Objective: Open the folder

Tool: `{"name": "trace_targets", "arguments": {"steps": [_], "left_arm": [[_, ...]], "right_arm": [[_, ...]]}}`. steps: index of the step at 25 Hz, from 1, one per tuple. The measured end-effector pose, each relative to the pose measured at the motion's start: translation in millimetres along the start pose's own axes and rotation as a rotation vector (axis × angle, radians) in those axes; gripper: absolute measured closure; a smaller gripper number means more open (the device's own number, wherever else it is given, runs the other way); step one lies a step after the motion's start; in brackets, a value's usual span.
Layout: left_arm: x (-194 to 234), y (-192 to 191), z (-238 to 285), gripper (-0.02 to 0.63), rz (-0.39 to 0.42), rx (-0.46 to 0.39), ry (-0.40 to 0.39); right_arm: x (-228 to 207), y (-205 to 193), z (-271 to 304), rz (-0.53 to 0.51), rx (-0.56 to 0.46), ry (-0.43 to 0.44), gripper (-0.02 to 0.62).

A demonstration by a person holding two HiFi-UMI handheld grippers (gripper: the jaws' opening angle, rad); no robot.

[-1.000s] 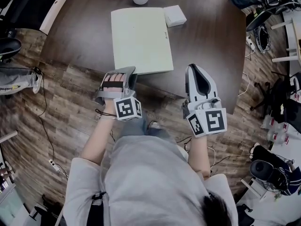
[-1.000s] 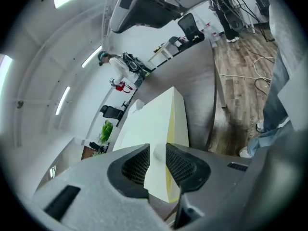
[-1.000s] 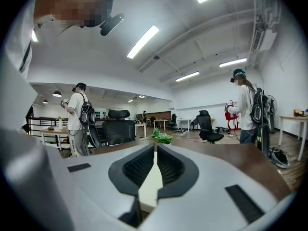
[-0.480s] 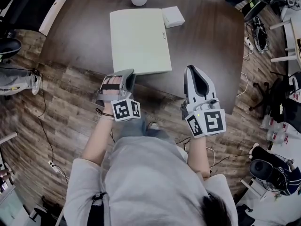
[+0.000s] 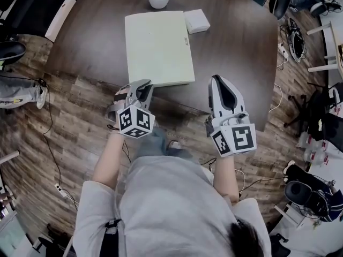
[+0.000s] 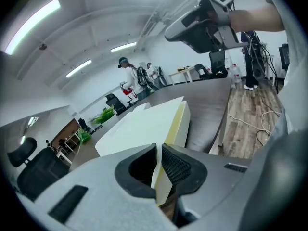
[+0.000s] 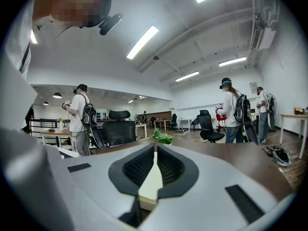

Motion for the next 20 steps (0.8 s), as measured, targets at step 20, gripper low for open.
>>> {"name": "trace_targets", "arguments": {"steps": [20], "left_arm": [[23,-21,-7,0.574,-0.242,-0.045,-0.219]], "right_arm": [[-9,-55,17,0.039,0.143,-0.024,0.574]]}}
Point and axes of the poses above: the fingertips, and each gripper's own axes: z forward along the fingers, x to its left, y out of its top, the point moved 7 cm from there along -z, backward along the fingers, and after that the axes turned 3 degrees about y, right-handed, at the moved point
